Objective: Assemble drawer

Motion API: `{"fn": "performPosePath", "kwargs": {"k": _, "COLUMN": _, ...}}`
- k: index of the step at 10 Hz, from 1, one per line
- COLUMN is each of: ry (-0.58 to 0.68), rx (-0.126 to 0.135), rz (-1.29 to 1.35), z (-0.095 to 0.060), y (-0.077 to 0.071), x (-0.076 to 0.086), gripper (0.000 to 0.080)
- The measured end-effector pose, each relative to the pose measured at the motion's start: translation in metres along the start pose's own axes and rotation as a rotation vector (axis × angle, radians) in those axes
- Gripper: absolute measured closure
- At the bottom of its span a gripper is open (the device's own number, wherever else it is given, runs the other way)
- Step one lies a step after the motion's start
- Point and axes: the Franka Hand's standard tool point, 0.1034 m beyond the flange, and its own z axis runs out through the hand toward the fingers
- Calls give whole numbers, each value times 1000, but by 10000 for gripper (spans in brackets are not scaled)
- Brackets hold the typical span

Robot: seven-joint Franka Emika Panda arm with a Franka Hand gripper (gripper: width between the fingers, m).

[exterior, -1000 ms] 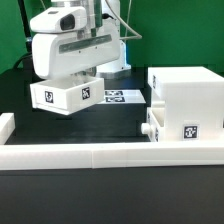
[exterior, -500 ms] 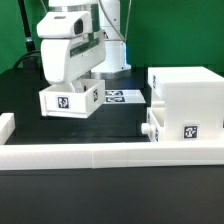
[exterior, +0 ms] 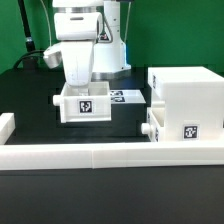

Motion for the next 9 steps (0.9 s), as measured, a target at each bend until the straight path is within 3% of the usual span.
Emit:
{"fn": "performPosePath", "kwargs": {"k": 2, "ry": 2, "rx": 4, "rz": 9, "z": -1, "y": 7, "x": 8, "gripper": 758}}
{"fn": "performPosePath", "kwargs": {"k": 4, "ry": 4, "rx": 2, "rz": 34, "z": -6, "y": 24, "x": 24, "gripper": 758}}
{"fn": "performPosePath", "kwargs": {"k": 6, "ry": 6, "rx": -15, "rz": 29, "z": -14, "y": 39, "x": 38, "gripper": 758}}
{"fn": "performPosePath", "kwargs": {"k": 9, "ry": 14, "rx": -14, "rz": 43, "z": -13, "y": 39, "x": 38, "gripper": 758}}
